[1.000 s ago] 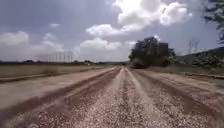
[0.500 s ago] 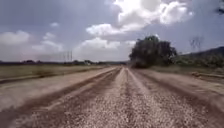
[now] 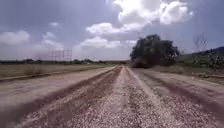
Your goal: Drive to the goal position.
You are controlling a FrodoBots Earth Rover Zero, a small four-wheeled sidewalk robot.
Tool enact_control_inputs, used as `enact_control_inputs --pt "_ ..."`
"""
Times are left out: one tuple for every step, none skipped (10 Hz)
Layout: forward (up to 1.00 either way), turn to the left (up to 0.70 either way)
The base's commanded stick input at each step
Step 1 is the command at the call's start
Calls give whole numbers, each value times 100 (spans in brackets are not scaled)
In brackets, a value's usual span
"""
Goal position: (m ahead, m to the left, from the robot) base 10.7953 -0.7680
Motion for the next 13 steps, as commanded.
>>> enact_control_inputs --pt "100 0" --pt "100 0" --pt "100 0" --pt "100 0" --pt "100 0" --pt "100 0" --pt "100 0" --pt "100 0" --pt "100 -11" --pt "100 -21" --pt "100 -8" --pt "100 0" --pt "100 0"
